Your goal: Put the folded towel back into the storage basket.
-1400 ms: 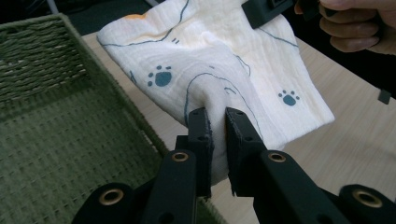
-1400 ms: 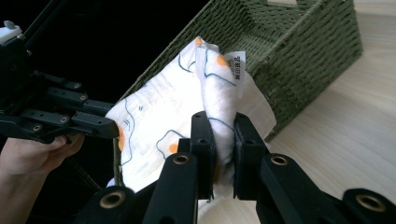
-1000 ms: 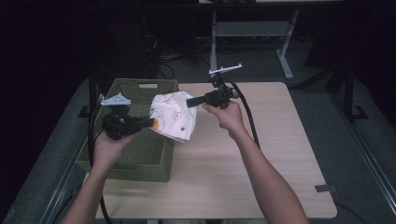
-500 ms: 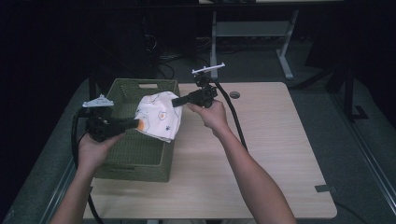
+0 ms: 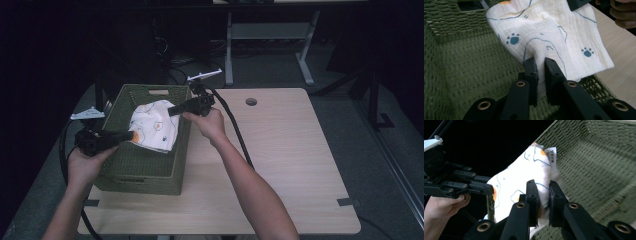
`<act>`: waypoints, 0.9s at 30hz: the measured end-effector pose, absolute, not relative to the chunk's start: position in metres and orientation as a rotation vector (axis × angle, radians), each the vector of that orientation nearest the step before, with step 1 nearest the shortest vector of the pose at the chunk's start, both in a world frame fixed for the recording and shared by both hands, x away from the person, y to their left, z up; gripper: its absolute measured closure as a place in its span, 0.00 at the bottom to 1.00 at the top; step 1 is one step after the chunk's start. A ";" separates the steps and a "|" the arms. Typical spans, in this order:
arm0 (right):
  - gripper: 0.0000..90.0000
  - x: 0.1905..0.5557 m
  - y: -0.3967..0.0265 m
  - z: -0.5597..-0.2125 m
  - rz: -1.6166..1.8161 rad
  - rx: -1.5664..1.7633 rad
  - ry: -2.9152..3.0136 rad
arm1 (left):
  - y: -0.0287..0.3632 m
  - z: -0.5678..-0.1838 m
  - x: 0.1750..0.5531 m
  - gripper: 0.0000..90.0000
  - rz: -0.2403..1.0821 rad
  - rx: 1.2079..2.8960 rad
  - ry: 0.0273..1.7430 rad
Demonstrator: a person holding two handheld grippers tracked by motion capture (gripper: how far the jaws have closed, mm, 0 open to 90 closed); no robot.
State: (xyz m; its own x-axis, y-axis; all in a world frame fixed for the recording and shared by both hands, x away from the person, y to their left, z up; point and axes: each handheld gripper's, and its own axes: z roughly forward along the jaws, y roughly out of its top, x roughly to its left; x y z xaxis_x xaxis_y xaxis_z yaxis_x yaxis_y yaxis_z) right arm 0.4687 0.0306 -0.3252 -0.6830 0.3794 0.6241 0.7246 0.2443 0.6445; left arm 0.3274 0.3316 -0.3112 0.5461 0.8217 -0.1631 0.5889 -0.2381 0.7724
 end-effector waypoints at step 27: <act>0.56 0.480 0.073 -0.349 -1.312 -1.038 -2.275 | 0.356 -0.341 0.329 0.63 0.391 1.985 1.325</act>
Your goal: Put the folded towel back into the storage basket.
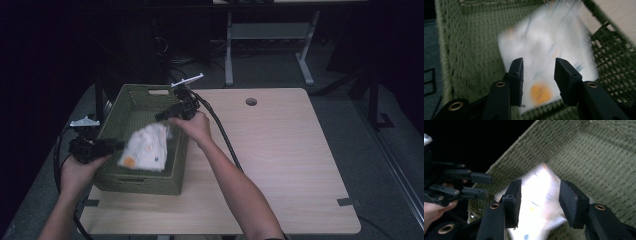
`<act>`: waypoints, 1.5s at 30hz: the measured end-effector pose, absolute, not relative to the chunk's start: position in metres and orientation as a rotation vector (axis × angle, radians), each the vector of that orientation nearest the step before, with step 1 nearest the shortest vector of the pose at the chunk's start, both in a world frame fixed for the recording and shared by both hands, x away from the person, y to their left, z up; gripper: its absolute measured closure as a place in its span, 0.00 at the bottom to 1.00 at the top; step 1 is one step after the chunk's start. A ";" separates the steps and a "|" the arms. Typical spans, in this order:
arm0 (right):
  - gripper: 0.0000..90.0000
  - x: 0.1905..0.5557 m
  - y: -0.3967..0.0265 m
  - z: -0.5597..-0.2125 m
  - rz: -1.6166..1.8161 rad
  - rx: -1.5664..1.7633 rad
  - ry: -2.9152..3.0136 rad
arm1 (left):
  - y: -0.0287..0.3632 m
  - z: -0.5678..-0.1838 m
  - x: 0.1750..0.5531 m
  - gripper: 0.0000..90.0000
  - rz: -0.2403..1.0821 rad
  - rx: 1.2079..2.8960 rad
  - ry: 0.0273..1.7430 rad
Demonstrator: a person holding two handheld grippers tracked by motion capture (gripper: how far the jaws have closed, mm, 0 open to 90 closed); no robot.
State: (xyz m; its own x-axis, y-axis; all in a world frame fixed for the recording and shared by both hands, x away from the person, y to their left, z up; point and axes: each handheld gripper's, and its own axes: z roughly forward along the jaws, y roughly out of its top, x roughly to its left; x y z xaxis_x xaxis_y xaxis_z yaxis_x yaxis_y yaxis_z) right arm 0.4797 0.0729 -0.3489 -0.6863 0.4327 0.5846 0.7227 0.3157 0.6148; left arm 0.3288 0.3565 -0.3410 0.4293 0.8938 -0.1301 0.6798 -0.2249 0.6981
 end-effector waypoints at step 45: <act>0.40 0.455 -0.060 -0.329 -1.464 -1.141 -2.257 | 0.273 -0.320 0.329 0.46 0.351 2.014 1.120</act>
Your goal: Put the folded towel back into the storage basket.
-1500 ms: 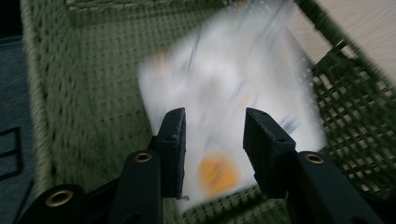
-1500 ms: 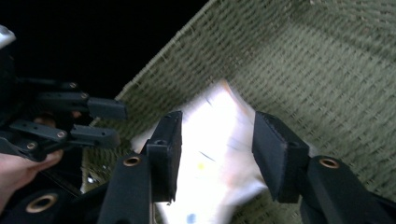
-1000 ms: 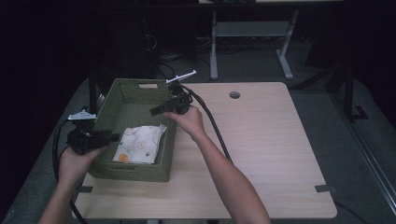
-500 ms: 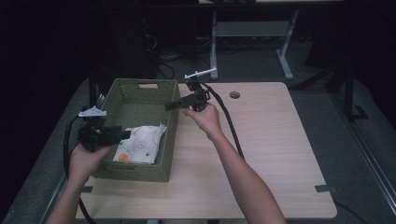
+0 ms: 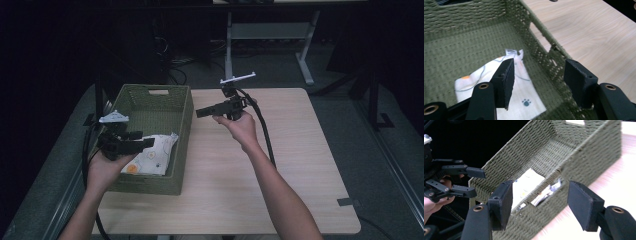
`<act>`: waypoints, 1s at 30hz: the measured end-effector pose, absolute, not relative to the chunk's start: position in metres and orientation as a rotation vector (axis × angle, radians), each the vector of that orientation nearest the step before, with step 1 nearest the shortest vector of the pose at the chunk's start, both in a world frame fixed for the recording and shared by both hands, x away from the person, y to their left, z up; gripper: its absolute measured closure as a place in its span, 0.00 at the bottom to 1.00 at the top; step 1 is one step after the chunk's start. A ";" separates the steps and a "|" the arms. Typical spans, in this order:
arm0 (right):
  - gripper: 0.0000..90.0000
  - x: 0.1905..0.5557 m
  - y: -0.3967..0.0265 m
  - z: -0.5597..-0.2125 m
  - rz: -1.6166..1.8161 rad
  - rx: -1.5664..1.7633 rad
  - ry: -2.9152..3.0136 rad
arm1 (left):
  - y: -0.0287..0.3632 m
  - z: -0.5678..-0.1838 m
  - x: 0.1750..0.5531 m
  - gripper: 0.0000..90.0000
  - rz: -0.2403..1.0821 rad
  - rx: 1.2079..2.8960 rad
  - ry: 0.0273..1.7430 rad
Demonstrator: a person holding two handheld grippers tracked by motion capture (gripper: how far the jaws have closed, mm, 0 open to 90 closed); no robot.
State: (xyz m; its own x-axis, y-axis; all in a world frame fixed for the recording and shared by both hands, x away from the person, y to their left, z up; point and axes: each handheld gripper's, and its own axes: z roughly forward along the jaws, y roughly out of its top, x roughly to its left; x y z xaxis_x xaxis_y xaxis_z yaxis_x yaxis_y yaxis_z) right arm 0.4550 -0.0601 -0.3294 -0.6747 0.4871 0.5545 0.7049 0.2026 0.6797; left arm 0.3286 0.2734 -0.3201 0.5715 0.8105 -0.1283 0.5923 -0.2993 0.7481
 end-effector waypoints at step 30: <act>0.35 0.433 -0.144 -0.337 -1.493 -1.274 -2.221 | 0.215 -0.321 0.337 0.39 0.310 2.034 1.034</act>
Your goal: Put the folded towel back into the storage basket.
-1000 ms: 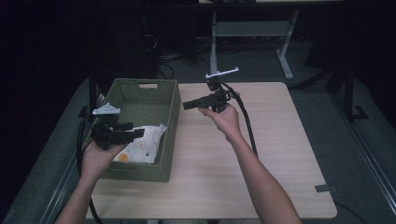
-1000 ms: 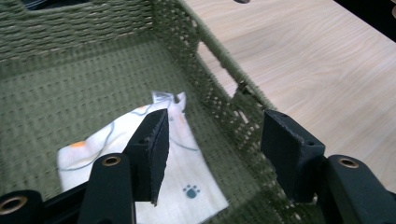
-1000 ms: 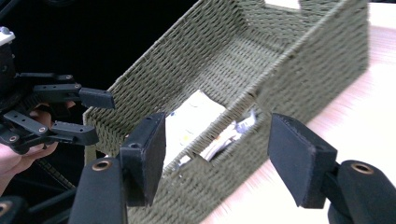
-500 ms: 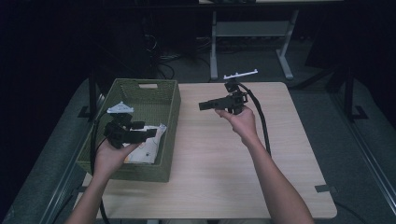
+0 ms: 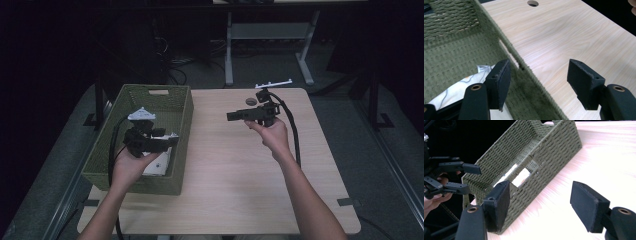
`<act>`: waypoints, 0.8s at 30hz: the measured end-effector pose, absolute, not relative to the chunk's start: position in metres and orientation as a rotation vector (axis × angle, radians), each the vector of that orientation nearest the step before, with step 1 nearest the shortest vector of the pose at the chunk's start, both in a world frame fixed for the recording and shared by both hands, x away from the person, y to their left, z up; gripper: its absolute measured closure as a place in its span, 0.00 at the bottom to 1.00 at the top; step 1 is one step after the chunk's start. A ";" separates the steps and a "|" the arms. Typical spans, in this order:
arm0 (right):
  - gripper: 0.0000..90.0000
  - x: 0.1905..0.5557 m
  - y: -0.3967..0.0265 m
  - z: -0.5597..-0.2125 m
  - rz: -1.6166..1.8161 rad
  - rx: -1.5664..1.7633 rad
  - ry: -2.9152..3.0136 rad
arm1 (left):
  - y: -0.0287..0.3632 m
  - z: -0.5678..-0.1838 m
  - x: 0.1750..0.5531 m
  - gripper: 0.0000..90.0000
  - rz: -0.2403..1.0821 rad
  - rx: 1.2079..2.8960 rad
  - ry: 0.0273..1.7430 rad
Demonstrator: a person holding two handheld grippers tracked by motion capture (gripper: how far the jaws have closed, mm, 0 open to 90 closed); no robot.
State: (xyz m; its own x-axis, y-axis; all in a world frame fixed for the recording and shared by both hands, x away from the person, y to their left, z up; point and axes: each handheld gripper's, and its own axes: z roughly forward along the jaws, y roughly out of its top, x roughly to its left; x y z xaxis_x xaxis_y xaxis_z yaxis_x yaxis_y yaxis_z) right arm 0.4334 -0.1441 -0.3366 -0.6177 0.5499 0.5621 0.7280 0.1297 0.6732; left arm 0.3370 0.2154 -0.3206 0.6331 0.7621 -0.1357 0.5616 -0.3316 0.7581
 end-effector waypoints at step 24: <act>0.33 0.414 -0.201 -0.352 -1.512 -1.370 -2.169 | 0.162 -0.323 0.342 0.35 0.274 2.071 0.953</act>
State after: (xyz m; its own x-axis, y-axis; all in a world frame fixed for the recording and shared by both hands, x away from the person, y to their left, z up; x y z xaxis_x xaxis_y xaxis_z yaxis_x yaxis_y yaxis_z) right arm 0.4144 -0.2014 -0.3524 -0.5663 0.5825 0.5831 0.7485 0.0672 0.6597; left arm 0.3422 0.1618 -0.3230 0.6894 0.7124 -0.1314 0.5335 -0.3766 0.7574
